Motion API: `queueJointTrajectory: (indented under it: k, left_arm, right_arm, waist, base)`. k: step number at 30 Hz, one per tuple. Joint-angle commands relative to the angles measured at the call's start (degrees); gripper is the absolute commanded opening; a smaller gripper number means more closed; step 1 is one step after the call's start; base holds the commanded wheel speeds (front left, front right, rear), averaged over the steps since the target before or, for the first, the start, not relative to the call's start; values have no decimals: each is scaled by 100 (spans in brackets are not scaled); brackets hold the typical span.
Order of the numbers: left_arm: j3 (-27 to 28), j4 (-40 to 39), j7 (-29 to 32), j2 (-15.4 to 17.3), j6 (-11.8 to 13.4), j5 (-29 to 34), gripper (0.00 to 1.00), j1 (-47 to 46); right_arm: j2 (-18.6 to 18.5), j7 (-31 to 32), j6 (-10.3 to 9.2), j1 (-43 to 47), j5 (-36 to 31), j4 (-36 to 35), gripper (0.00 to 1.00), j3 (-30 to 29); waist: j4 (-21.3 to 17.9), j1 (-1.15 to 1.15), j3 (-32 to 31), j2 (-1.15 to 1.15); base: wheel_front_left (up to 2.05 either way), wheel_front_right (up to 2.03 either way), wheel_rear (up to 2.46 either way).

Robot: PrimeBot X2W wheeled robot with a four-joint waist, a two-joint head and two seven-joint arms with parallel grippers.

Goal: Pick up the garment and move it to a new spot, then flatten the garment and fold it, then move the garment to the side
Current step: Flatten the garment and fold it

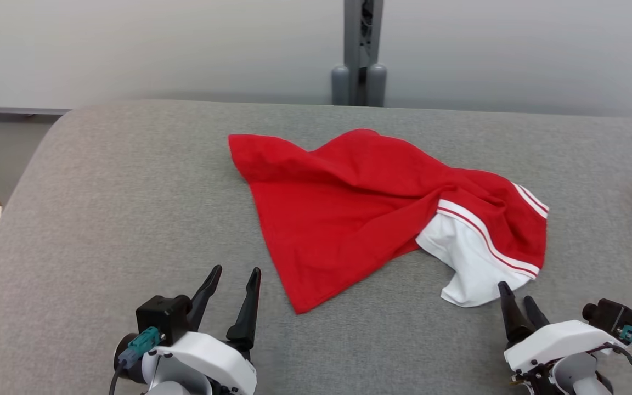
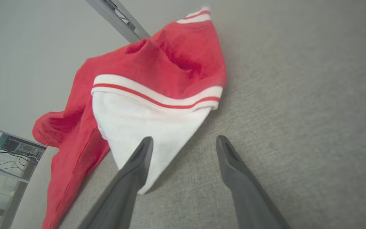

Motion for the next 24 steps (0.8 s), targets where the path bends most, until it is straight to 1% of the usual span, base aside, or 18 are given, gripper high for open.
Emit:
queueJointTrajectory:
  k: [1,4,7,8,9,10,11,12,15,20,24]
  left_arm:
    - [50,-49,-16,54,32,63,100,69]
    - [115,-137,-16,80,40,90,100,145]
    - [167,-196,-16,112,70,112,100,185]
    - [173,-210,-16,132,86,131,100,192]
    - [179,-228,-16,150,93,144,100,195]
    - [186,-255,-16,163,103,154,100,200]
    - [192,-282,-16,173,120,164,100,213]
    - [203,-311,-16,182,132,171,100,229]
    - [273,-468,-17,231,188,185,100,305]
    - [319,-564,-17,231,190,180,100,363]
    - [352,-620,-17,208,181,189,100,414]
  right_arm:
    - [-37,-51,1,-139,192,189,100,73]
    - [-31,0,1,-324,623,592,100,301]
    - [-21,-163,1,-541,788,937,100,476]
    - [-21,-213,1,-615,808,1038,92,524]
    - [-20,-286,1,-677,778,1158,47,557]
    - [-20,-346,1,-733,732,1281,38,594]
    - [-20,-392,1,-779,705,1376,24,626]
    - [-20,-430,1,-829,710,1458,0,655]
    - [-32,-536,1,-928,680,1648,0,781]
    - [-122,-419,0,-830,563,1591,0,883]
    - [-427,-230,0,-744,401,1422,0,928]
  waist:
    - [149,0,-20,0]
    - [224,0,-16,0]
    - [260,0,1,0]
    - [262,0,9,0]
    - [260,0,13,0]
    - [253,0,19,0]
    - [242,0,23,0]
    - [227,0,27,0]
    - [88,0,30,0]
    - [-51,0,37,0]
    - [-189,0,50,0]
  base:
    - [0,0,0]
    - [0,0,0]
    - [0,0,0]
    - [0,0,0]
    - [0,0,0]
    - [0,0,0]
    - [0,0,0]
    - [0,0,0]
    - [0,0,0]
    - [0,0,0]
    - [0,0,0]
